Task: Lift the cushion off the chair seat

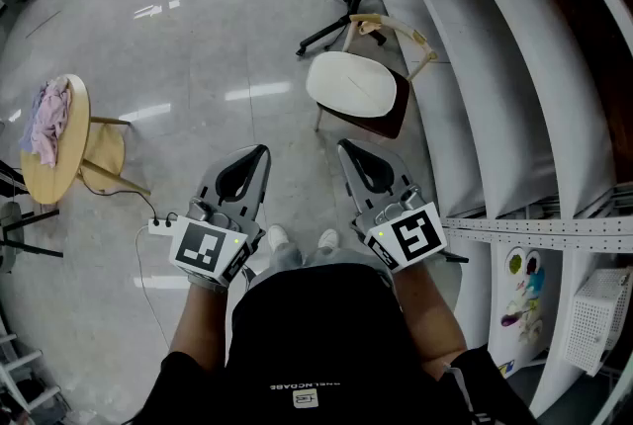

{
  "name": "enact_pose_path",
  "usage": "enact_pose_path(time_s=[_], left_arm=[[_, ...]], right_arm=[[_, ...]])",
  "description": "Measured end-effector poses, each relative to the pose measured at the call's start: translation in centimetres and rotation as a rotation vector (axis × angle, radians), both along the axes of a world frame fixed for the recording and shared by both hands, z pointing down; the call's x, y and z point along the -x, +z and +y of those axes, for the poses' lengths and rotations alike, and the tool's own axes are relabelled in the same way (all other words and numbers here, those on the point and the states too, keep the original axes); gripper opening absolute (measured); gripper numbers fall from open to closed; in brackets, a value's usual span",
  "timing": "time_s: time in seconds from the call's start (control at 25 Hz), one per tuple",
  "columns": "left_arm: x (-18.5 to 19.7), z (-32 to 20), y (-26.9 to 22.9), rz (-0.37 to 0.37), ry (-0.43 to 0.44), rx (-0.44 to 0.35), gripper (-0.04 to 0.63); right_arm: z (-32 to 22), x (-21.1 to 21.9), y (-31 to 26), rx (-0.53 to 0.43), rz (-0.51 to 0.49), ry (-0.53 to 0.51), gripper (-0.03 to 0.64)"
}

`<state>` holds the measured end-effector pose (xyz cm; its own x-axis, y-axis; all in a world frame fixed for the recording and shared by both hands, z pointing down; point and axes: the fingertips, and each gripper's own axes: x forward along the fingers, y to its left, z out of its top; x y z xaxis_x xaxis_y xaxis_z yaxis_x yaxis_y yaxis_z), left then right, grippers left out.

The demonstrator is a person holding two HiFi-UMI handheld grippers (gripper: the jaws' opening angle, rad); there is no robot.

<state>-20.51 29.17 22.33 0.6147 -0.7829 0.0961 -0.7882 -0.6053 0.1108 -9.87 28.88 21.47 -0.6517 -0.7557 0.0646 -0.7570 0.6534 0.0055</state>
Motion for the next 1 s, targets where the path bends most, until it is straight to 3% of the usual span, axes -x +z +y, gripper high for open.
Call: enact_pose_path(time_s=[0.64,1.0], left_arm=[[6.7,-1.0,1.7,0.011,0.007,0.019,0.012],[7.9,-3.3,2.5,0.022,0.034,0.042,0.012]], right_arm=[[-1.1,6.2,0.6,-0.009,0.029,0.024,0.010],[-3.2,6.5,1.6,0.005,0.033,0.064,0.010]])
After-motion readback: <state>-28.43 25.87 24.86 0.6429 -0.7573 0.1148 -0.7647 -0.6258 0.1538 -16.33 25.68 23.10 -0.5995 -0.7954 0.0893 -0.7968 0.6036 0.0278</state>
